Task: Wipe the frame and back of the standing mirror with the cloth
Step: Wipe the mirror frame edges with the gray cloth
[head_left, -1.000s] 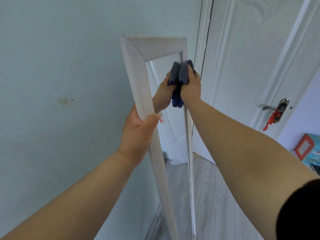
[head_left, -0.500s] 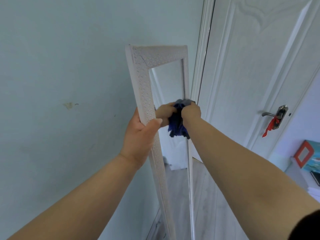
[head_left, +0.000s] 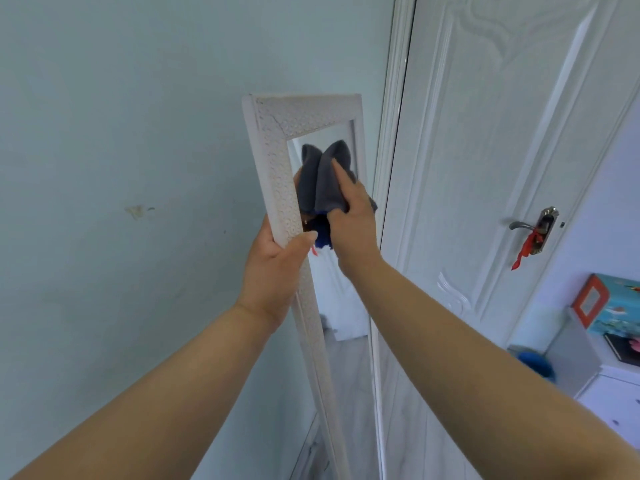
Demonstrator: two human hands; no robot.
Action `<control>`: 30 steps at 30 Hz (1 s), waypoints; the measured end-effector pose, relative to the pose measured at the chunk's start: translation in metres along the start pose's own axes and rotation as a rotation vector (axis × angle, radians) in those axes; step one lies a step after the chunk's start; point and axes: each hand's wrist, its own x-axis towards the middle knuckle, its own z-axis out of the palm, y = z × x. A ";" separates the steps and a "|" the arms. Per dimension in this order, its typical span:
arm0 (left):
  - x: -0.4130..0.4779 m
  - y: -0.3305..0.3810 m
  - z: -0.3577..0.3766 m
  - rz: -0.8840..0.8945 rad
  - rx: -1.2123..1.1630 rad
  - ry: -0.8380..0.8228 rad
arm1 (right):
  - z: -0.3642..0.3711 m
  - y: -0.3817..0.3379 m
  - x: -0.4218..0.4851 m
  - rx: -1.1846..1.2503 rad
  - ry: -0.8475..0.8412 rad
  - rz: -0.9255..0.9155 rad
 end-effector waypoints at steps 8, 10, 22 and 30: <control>-0.014 0.002 -0.007 -0.010 -0.035 -0.002 | -0.010 0.040 -0.068 0.029 -0.085 -0.093; -0.013 0.000 -0.008 -0.025 -0.027 0.017 | -0.018 0.055 -0.067 0.052 -0.023 0.070; -0.017 0.005 -0.007 -0.024 0.029 -0.049 | -0.016 -0.004 -0.072 0.227 -0.026 0.050; -0.028 -0.004 -0.019 -0.295 -0.037 -0.120 | -0.011 0.039 -0.133 -0.177 -0.023 -0.024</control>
